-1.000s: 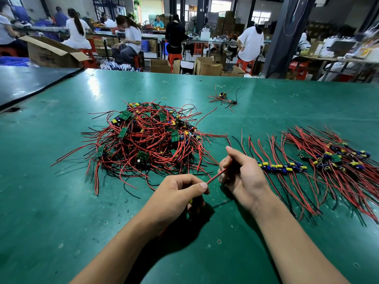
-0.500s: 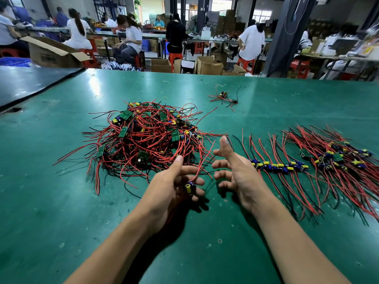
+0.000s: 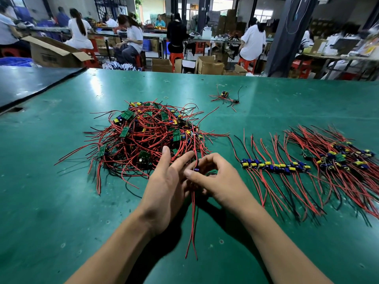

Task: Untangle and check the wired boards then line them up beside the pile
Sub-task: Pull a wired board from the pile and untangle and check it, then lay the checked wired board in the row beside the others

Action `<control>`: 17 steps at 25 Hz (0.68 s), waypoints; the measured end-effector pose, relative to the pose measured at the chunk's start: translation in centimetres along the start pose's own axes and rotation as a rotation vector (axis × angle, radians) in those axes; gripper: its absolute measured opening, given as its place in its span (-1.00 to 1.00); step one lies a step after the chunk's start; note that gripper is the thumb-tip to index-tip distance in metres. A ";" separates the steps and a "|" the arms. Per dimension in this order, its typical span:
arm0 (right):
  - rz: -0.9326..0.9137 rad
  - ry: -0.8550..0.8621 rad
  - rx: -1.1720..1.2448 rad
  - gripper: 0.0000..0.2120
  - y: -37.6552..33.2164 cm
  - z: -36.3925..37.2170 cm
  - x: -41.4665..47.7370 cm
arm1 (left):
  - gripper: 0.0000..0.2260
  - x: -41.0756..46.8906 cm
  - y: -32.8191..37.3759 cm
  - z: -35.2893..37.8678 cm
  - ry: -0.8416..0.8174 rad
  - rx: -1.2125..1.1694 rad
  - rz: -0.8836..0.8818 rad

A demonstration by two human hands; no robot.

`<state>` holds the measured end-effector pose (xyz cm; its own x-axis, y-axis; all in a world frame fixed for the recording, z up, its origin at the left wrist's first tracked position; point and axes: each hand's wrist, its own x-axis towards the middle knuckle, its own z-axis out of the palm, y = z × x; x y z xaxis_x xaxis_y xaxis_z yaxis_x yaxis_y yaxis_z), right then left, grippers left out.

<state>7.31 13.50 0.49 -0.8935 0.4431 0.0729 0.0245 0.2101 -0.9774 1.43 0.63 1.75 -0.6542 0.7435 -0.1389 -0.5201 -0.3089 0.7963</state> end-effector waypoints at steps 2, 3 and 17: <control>-0.040 0.046 -0.025 -0.78 0.0 0.2 0.1 | -0.29 0.0 -0.2 0.0 -0.009 0.026 0.003; -0.056 0.100 -0.036 -0.81 -0.1 0.0 0.3 | -0.28 0.1 -0.2 0.0 0.000 0.038 0.007; 0.014 0.592 -0.779 -0.71 1.1 -4.9 1.2 | -0.80 0.3 -0.9 -0.4 0.240 0.203 0.094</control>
<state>8.47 18.57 0.45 -0.5266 0.7709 0.3583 0.5124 0.6241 -0.5899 1.49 0.91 0.79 -0.8175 0.5490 -0.1744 -0.3466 -0.2270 0.9101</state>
